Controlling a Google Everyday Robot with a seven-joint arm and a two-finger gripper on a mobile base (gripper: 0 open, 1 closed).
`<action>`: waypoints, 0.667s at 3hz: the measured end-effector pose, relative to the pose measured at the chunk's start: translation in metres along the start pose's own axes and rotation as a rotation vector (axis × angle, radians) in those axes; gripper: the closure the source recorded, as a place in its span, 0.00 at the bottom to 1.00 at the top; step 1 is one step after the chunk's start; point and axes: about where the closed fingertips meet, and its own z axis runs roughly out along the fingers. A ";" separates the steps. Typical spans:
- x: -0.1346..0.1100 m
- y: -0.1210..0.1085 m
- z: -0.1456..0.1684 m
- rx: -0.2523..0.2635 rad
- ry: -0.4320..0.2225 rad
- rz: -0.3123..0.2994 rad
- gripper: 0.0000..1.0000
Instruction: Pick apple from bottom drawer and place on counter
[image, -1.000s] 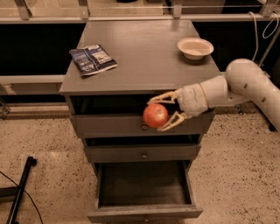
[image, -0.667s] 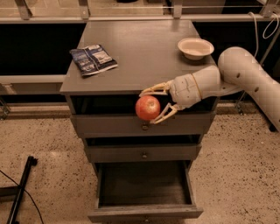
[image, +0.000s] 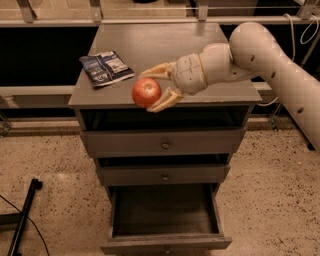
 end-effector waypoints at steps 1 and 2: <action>0.015 -0.041 -0.018 0.162 0.074 0.155 1.00; 0.028 -0.060 -0.027 0.261 0.138 0.235 1.00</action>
Offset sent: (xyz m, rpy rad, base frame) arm 0.0897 -0.0402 0.0363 0.0844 0.1103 -0.5399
